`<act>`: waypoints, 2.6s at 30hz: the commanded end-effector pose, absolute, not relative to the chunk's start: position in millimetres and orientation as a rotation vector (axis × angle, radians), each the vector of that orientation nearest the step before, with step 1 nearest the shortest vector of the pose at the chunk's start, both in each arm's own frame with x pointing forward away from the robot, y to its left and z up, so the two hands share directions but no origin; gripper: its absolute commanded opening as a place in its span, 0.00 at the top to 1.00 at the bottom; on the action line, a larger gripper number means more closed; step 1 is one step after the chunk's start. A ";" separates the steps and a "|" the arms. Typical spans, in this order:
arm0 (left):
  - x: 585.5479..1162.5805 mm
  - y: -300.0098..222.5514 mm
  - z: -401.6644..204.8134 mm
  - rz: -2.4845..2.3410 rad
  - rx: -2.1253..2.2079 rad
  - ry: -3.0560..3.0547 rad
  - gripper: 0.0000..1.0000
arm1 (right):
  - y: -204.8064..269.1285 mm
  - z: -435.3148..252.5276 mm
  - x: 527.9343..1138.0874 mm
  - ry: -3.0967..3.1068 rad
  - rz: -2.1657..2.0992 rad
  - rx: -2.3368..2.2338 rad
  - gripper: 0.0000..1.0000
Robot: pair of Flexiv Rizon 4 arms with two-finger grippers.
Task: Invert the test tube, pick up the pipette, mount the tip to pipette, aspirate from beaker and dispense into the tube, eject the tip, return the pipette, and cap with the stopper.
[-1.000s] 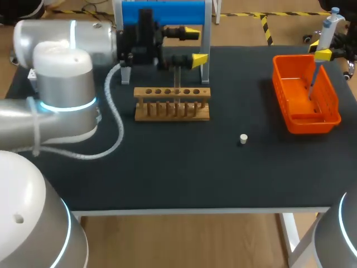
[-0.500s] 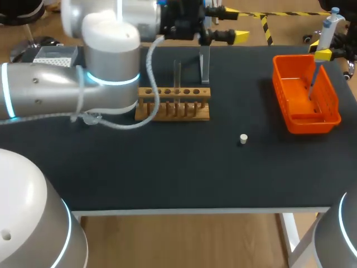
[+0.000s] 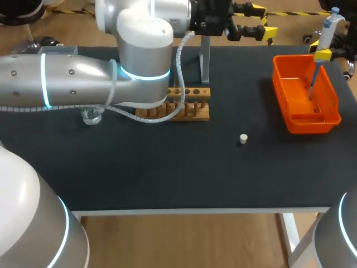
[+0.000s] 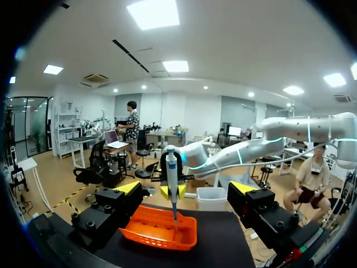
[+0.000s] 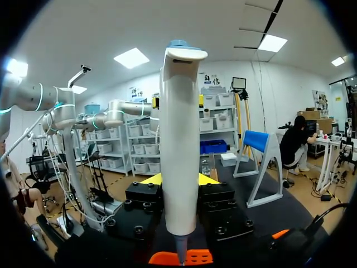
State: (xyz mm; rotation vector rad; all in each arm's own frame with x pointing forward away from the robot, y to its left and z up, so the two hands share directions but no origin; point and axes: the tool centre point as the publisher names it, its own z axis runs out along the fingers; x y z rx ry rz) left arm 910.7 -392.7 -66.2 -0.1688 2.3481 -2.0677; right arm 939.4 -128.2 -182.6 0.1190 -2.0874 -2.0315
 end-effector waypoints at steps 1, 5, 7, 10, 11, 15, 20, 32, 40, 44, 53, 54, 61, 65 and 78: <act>911.1 -396.4 -67.6 -2.071 -0.172 2.340 0.00 | -128.5 -181.5 939.3 -2.091 -2.027 0.119 1.00; 911.1 -396.4 -67.6 -2.071 -0.172 2.340 0.00 | -128.5 -181.5 939.3 -2.091 -2.027 0.119 1.00; 911.1 -396.4 -67.6 -2.071 -0.172 2.340 0.00 | -128.5 -181.5 939.3 -2.091 -2.027 0.119 1.00; 911.1 -396.4 -67.6 -2.071 -0.172 2.340 0.00 | -128.5 -181.5 939.3 -2.091 -2.027 0.119 1.00; 911.1 -396.4 -67.6 -2.071 -0.172 2.340 0.00 | -128.5 -181.5 939.3 -2.091 -2.027 0.119 1.00; 911.1 -396.4 -67.6 -2.071 -0.172 2.340 0.00 | -129.0 -180.3 937.9 -2.082 -2.036 0.130 1.00; 911.1 -396.4 -67.6 -2.071 -0.172 2.340 0.00 | -130.7 -177.2 934.4 -2.092 -2.076 0.171 1.00; 911.1 -396.4 -67.6 -2.071 -0.172 2.340 0.00 | -136.8 -170.3 927.5 -2.077 -2.151 0.220 1.00; 911.1 -396.4 -67.6 -2.071 -0.172 2.340 0.00 | -137.2 -171.7 925.5 -2.086 -2.142 0.222 1.00; 911.1 -396.4 -67.6 -2.071 -0.172 2.340 0.00 | -137.2 -171.7 925.5 -2.086 -2.142 0.222 1.00; 911.1 -396.4 -67.6 -2.071 -0.172 2.340 0.00 | -137.2 -171.7 925.5 -2.086 -2.142 0.222 1.00; 911.1 -396.4 -67.6 -2.071 -0.172 2.340 0.00 | -137.2 -171.7 925.5 -2.086 -2.142 0.222 1.00; 921.6 -418.6 -64.0 -2.055 -0.200 2.385 0.00 | -137.2 -171.7 925.5 -2.086 -2.142 0.222 1.00; 935.5 -448.6 -64.2 -2.021 -0.223 2.447 0.00 | -137.2 -171.7 925.5 -2.086 -2.142 0.222 1.00; 953.0 -523.9 -54.5 -2.037 -0.092 2.498 0.50 | -137.2 -171.7 925.5 -2.086 -2.142 0.222 1.00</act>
